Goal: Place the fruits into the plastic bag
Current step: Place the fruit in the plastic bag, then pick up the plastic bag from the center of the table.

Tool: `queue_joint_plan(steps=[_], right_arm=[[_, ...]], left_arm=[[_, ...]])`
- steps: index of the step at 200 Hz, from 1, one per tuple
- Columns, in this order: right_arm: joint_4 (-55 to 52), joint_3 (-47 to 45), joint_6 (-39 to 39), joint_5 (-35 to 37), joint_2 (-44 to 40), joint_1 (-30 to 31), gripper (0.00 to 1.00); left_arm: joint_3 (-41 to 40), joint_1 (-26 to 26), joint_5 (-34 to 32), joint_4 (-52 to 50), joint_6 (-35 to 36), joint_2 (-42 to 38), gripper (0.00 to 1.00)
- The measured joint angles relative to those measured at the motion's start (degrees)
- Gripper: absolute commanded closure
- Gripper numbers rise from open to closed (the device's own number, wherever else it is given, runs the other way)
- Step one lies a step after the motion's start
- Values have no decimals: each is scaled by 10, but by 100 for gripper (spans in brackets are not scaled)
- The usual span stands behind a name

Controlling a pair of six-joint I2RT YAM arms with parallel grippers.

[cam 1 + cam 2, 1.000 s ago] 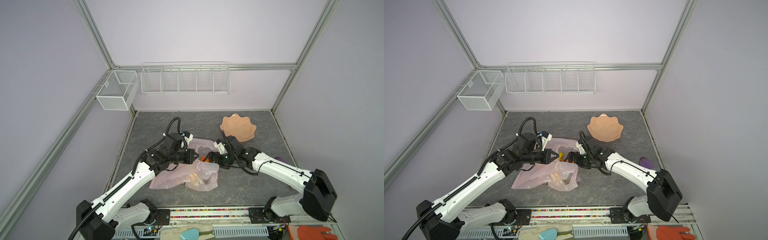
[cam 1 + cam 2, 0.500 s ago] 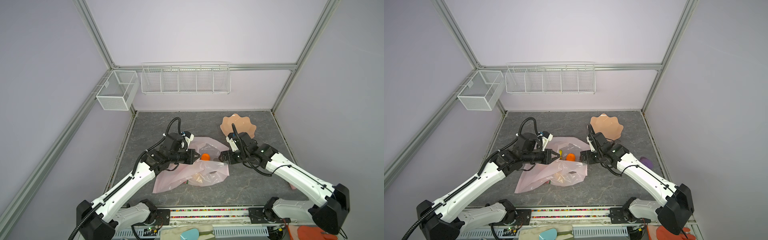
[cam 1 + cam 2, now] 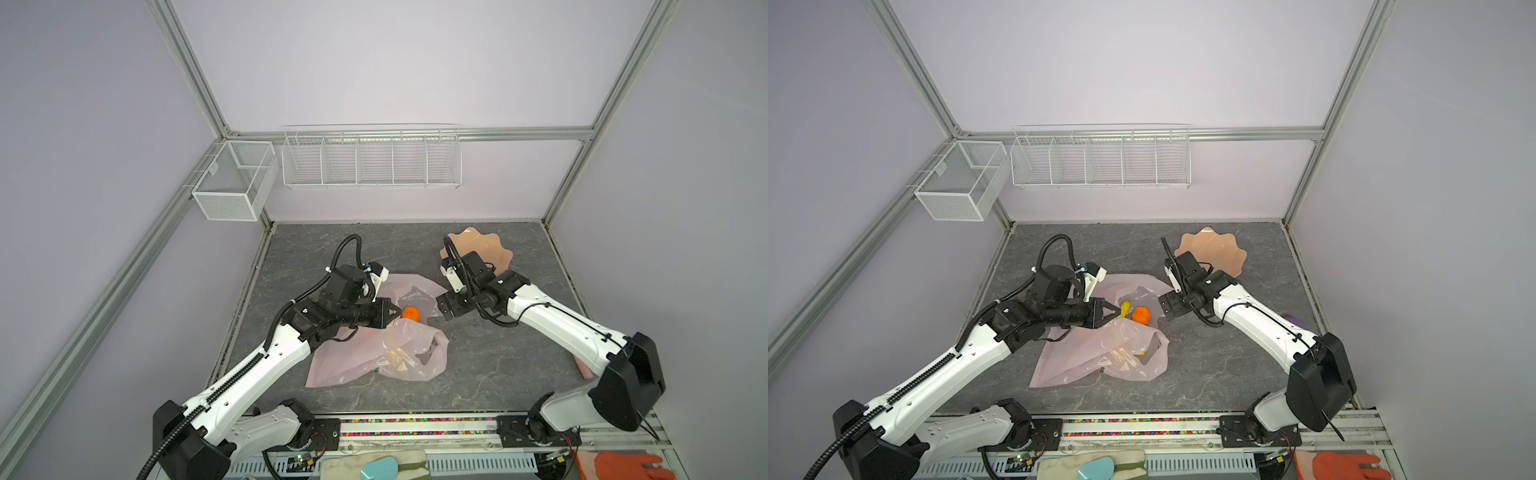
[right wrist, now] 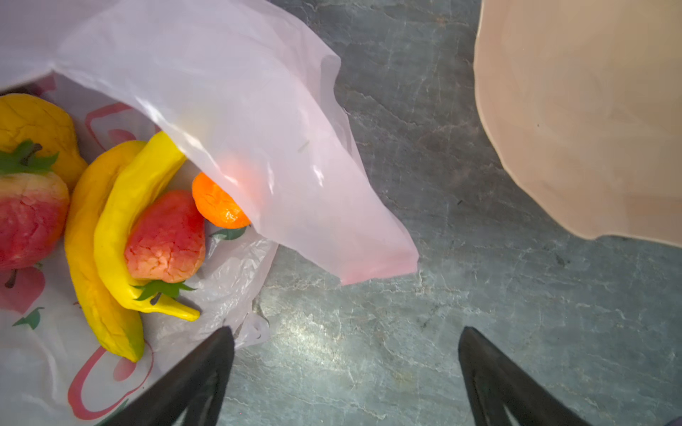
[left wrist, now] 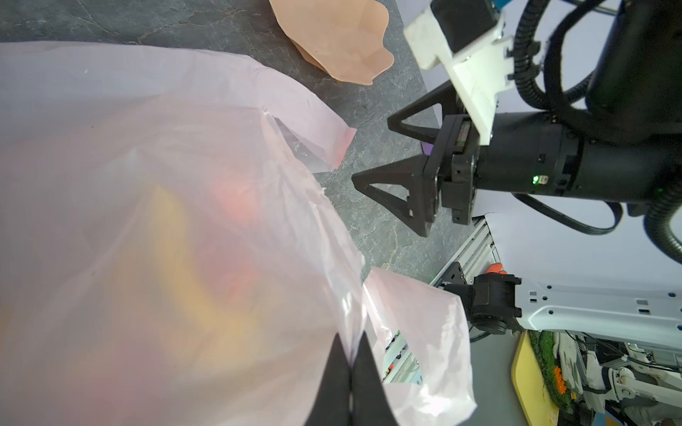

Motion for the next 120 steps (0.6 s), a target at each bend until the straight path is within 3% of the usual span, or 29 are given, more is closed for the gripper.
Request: queue_joint_plan(steps=[83,106,120], right_arm=[[9,67,-82,-37,106,-3,1],[9,86,-98,-29,132,-4,11],[9,90,-108,-25,142,-5,33]], left_arm=[[0,0,4,0,0,2,100],[0,0,5,0,0,2,100],[0,0,4,-1,3,2,100]])
